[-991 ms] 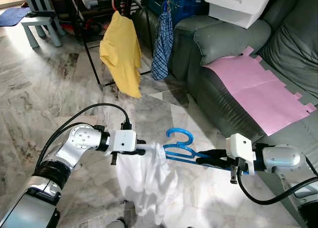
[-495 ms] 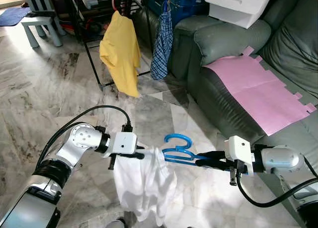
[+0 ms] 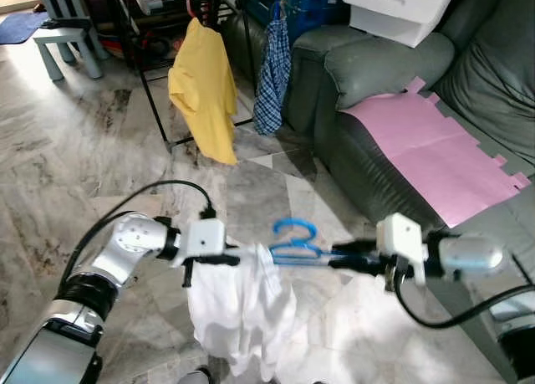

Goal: Hang hanger

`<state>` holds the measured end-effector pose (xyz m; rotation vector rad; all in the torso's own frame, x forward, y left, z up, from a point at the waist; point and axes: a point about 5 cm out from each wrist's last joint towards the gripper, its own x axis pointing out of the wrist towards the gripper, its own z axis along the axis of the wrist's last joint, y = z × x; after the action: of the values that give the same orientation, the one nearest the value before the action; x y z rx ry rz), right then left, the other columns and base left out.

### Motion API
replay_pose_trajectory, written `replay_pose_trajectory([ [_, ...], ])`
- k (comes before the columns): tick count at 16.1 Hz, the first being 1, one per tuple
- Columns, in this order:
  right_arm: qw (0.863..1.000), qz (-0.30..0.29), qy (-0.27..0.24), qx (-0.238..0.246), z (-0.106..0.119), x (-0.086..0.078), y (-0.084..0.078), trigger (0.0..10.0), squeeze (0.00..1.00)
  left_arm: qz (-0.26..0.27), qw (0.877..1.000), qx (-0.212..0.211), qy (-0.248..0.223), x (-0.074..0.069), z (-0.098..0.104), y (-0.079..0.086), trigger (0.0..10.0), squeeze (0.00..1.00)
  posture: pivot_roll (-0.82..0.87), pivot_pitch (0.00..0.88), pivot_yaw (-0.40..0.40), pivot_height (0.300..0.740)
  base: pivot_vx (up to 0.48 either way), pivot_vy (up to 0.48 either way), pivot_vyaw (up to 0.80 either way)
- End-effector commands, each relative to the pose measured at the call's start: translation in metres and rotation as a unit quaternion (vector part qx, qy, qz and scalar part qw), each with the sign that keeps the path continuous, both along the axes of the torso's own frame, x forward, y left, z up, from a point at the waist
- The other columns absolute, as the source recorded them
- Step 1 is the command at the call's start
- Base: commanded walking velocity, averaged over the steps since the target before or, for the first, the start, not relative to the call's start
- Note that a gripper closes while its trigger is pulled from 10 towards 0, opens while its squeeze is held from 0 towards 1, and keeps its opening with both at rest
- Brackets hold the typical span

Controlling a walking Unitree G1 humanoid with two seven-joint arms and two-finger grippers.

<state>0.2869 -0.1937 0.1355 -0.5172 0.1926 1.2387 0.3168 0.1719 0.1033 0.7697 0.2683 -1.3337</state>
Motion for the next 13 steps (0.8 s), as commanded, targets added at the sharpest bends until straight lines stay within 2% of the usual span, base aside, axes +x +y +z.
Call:
replay_pose_trajectory([
  [1, 0.999, -0.034, -0.019, -0.001, 0.011, 0.007, -0.012, 10.0, 1.0, 0.032, 0.999, -0.009, -0.006, -0.001, 0.002, 0.015, 0.0, 0.0, -0.06, 0.14, -0.03, 0.74, 0.0, 0.0, 0.0],
  [5, 0.996, -0.072, -0.06, 0.008, 0.024, 0.021, -0.015, 10.0, 1.0, 0.048, 0.999, -0.019, 0.009, -0.009, -0.007, 0.02, 0.0, 0.0, -0.06, 0.136, -0.033, 0.74, 0.0, 0.0, 0.0],
  [7, 0.991, -0.1, -0.089, 0.029, 0.033, 0.029, -0.013, 10.0, 1.0, 0.075, 0.996, -0.037, 0.009, -0.01, -0.013, 0.02, 0.0, 0.0, -0.07, 0.127, -0.033, 0.74, 0.0, 0.0, 0.0],
  [8, 0.985, -0.129, -0.104, 0.054, 0.037, 0.034, -0.012, 10.0, 1.0, 0.104, 0.994, -0.039, -0.002, -0.007, -0.014, 0.023, 0.0, 0.0, -0.07, 0.125, -0.033, 0.74, 0.0, 0.0, 0.0],
  [9, 0.973, -0.169, -0.133, 0.078, 0.041, 0.039, -0.011, 10.0, 1.0, 0.16, 0.986, -0.038, -0.032, 0.001, -0.011, 0.029, 0.0, 0.0, -0.07, 0.124, -0.029, 0.74, 0.0, 0.0, 0.0],
  [10, 0.969, -0.179, -0.144, 0.091, 0.043, 0.04, -0.011, 10.0, 1.0, 0.188, 0.98, -0.04, -0.043, 0.005, -0.01, 0.031, 0.0, 0.0, -0.07, 0.124, -0.029, 0.74, 0.0, 0.0, 0.0],
  [12, 0.952, -0.226, -0.155, 0.134, 0.049, 0.04, -0.014, 10.0, 1.0, 0.244, 0.965, -0.08, -0.061, 0.012, -0.002, 0.029, 0.0, 0.0, -0.07, 0.12, -0.023, 0.74, 0.0, 0.0, 0.0],
  [13, 0.945, -0.251, -0.152, 0.145, 0.047, 0.039, -0.016, 10.0, 1.0, 0.277, 0.952, -0.109, -0.069, 0.016, 0.001, 0.026, 0.0, 0.0, -0.07, 0.12, -0.023, 0.74, 0.0, 0.0, 0.0],
])
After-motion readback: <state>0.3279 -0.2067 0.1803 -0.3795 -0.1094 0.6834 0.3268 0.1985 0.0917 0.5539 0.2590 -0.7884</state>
